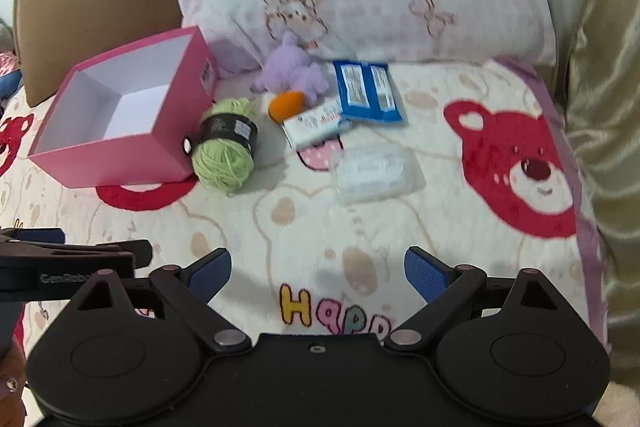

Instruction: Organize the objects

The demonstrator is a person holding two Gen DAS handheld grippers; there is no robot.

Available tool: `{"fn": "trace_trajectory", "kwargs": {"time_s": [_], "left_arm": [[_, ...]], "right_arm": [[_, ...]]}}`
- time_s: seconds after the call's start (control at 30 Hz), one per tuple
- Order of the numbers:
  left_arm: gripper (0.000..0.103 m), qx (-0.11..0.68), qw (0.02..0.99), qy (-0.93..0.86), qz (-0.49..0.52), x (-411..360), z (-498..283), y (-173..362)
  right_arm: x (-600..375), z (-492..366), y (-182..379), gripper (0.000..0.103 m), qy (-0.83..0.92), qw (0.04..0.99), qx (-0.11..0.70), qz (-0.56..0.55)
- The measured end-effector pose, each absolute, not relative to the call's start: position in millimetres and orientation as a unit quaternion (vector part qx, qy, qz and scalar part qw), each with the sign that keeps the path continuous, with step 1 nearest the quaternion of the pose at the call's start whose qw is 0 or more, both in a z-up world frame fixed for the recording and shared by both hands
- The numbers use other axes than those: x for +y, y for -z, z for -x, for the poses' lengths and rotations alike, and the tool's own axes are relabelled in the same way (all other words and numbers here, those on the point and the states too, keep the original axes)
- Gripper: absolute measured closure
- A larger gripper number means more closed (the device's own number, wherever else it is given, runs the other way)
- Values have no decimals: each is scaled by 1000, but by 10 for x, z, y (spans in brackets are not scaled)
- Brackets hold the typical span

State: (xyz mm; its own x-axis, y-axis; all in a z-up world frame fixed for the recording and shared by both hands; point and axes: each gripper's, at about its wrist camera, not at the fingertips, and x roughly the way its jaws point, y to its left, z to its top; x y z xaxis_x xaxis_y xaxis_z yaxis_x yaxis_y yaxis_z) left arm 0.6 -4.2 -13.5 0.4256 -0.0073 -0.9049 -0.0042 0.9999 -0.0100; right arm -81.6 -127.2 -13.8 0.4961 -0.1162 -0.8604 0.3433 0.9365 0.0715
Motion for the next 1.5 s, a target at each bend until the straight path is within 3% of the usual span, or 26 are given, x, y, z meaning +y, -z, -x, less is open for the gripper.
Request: {"fn": "trace_trajectory", "kwargs": {"time_s": [1.5], "left_arm": [[1,515,857,22,-19,-13,110,81]], "right_arm": [[-1377,819,65,7,143,867,462,-120]]}}
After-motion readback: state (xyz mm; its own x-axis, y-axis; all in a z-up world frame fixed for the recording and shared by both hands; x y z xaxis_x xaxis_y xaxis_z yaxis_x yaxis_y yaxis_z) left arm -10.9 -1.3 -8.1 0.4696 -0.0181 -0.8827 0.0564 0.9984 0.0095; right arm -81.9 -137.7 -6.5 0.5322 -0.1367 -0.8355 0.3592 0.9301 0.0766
